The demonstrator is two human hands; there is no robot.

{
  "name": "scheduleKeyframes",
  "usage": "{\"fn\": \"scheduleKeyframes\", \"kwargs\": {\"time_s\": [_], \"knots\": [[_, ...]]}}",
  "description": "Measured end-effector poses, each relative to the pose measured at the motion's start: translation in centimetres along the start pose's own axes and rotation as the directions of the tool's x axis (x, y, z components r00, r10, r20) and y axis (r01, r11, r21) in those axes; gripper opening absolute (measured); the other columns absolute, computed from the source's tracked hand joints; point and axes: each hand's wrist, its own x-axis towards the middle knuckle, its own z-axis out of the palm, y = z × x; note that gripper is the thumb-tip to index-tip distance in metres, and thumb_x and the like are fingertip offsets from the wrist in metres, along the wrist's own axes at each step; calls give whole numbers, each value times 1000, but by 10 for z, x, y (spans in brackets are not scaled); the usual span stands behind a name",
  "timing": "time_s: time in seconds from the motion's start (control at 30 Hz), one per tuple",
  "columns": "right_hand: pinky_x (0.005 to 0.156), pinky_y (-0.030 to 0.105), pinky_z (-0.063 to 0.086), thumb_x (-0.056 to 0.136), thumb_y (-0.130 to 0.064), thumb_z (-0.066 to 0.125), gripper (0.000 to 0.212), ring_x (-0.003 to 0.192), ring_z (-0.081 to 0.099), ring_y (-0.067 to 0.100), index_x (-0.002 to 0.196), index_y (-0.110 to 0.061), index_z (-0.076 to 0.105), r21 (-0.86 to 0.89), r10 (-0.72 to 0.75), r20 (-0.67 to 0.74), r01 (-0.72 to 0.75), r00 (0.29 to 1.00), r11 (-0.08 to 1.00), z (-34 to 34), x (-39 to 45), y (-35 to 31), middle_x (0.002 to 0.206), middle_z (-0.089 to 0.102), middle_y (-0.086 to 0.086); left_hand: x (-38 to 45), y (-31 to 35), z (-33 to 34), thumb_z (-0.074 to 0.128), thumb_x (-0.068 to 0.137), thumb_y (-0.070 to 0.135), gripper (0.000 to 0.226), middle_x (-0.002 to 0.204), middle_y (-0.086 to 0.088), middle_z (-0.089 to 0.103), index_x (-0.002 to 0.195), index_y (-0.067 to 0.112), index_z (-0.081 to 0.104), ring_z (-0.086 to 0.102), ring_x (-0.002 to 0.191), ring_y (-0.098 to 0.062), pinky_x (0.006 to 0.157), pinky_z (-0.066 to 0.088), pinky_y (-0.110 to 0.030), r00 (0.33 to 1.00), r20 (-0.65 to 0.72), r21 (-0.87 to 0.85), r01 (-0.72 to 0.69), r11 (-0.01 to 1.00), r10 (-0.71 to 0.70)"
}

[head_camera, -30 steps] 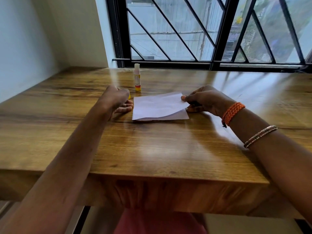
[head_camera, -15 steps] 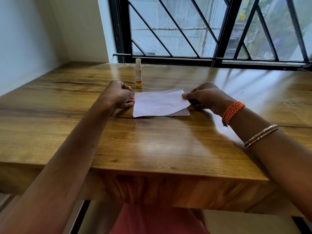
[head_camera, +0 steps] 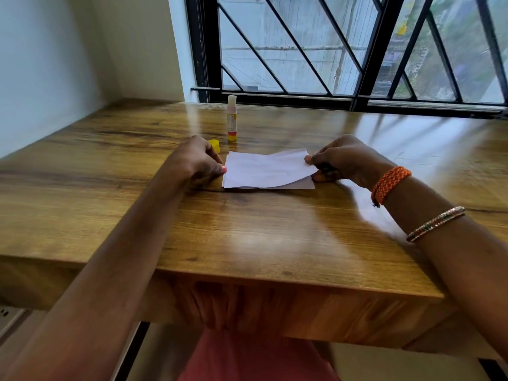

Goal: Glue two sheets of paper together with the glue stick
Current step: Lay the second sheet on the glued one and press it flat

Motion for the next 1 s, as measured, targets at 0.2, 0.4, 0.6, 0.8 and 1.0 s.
{"fn": "scheduleKeyframes", "kwargs": {"time_s": [0.2,0.4,0.6,0.8,1.0], "knots": [[42,21,54,80,-4,72,14,39,62,14,83,6,62,38,-4,-5,4,1000,999,1,-2,0,66,61,13,1,0,-2,72,76,13,22,108,-14,65,97,4,70,55,107,-25,89,44,-38,999,10,-19,51,999,-51],[41,21,53,81,-4,70,15,38,63,14,86,7,62,48,5,-7,-5,1000,999,4,-4,-1,68,61,14,0,0,-1,71,77,13,22,118,-13,63,97,5,71,51,114,-24,84,39,-34,999,-18,-13,50,999,-50],[42,22,55,81,-3,71,27,39,63,15,102,12,61,49,-3,-10,4,1000,999,6,-4,0,69,59,14,0,-2,-1,71,77,13,18,109,-12,66,94,7,72,50,97,-17,80,38,-32,998,-46,-34,35,999,-37],[49,26,59,82,-6,70,31,44,63,16,108,10,60,23,2,-15,-2,1000,1000,7,-4,0,72,60,14,1,-4,0,72,76,13,16,102,-12,68,92,8,73,53,93,-17,78,39,-31,999,-45,-29,24,999,-26],[46,25,58,82,-5,70,31,42,64,16,107,11,60,30,-3,-18,3,1000,1000,7,-4,1,73,61,15,1,-4,0,72,76,12,16,98,-10,68,91,8,73,55,95,-18,77,39,-31,999,-42,-28,27,999,-29]]}}
